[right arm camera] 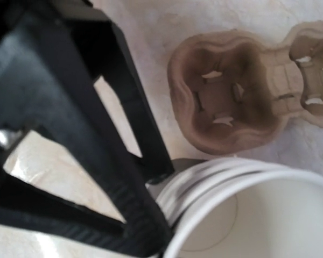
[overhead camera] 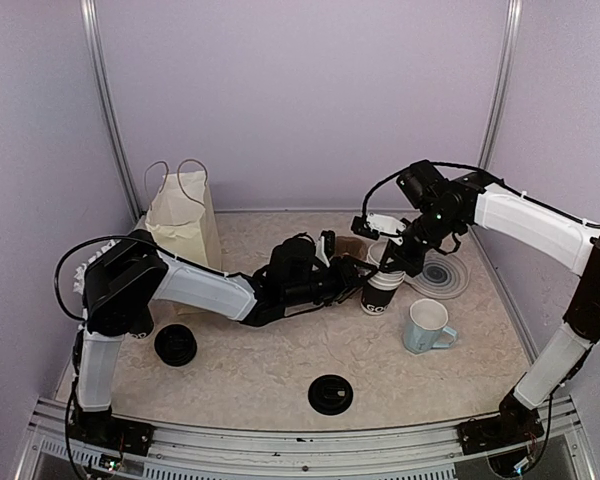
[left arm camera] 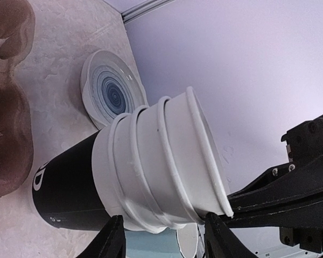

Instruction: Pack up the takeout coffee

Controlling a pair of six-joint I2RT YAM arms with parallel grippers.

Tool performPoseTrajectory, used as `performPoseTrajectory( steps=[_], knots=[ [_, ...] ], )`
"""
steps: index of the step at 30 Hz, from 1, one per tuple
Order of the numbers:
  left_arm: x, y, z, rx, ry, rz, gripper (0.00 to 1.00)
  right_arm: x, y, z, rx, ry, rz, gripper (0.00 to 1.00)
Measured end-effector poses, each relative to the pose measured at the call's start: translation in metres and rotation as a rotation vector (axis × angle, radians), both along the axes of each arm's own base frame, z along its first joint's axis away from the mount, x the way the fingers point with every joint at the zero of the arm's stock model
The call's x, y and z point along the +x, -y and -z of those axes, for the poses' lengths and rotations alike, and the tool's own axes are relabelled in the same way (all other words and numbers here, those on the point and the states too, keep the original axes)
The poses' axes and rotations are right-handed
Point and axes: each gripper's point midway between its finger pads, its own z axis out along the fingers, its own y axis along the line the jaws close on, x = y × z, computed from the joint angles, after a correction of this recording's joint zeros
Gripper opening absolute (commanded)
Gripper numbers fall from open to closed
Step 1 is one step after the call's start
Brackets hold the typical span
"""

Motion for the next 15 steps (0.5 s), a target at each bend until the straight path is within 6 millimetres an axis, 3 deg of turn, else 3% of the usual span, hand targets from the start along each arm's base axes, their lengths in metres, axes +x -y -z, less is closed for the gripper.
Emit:
performPoseTrajectory(
  steps=[8,12,15],
  knots=[
    [0.010,0.013,0.007,-0.001,-0.018,0.001,0.47,0.008,0.010,-0.004,-0.030,0.038,0.036,0.00],
    [0.012,0.014,0.025,0.035,-0.047,-0.002,0.47,0.007,0.010,-0.013,-0.013,0.061,0.034,0.00],
    [0.014,0.015,0.023,0.032,-0.044,-0.004,0.48,0.008,0.009,-0.022,0.000,0.078,0.033,0.00]
  ],
)
